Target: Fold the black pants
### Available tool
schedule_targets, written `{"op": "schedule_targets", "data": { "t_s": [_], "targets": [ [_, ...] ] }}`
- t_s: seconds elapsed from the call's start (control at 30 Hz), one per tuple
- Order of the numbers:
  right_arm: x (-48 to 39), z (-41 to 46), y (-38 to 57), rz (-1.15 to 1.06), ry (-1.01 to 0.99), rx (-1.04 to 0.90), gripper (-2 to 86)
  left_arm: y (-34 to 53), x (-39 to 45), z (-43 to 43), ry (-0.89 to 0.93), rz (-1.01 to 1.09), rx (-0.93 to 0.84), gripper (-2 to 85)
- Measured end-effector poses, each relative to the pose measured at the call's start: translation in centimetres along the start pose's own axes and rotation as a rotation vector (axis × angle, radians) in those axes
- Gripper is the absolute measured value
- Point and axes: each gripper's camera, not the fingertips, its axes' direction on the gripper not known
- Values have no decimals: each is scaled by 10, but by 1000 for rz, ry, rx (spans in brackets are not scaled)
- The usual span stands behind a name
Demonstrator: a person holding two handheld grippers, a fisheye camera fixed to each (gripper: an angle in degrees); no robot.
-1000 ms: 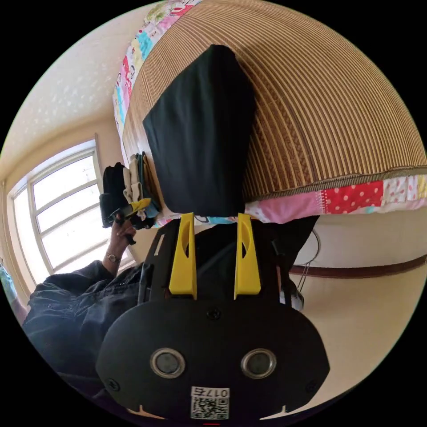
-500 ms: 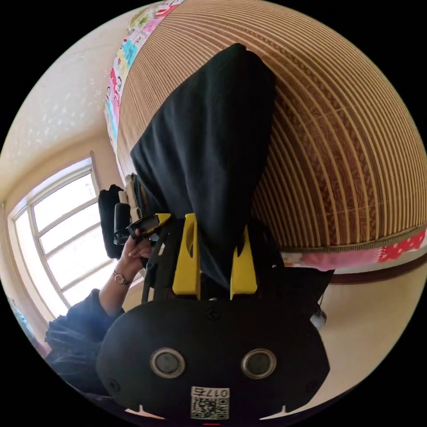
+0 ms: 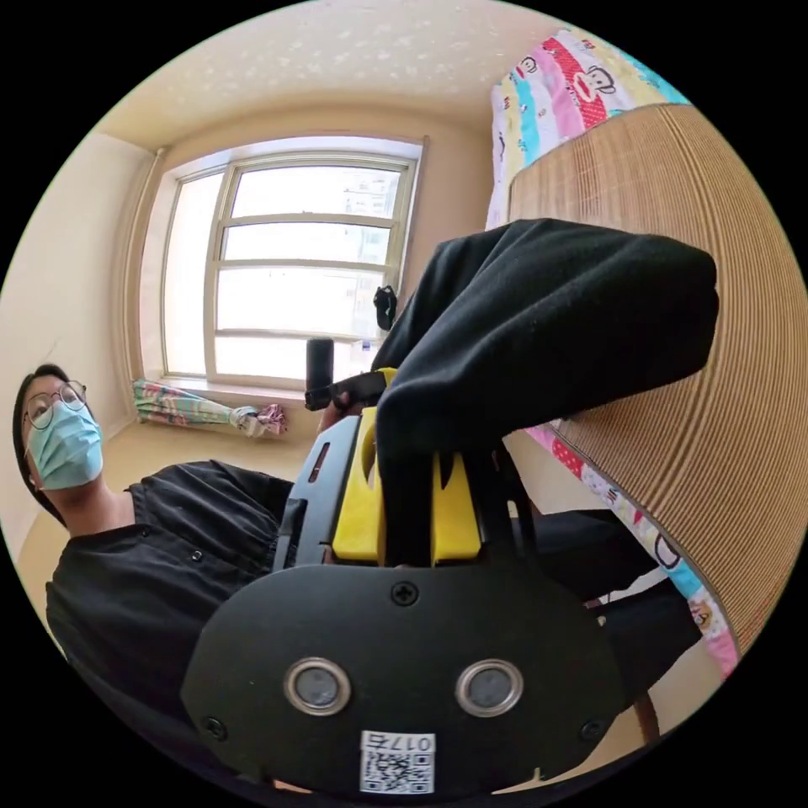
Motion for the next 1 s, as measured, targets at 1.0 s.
{"op": "schedule_targets", "data": {
  "t_s": [1.0],
  "targets": [
    [-57,-108,248,608,1007,398,3,46,42,182,-518,30,443,-9]
  ]
}}
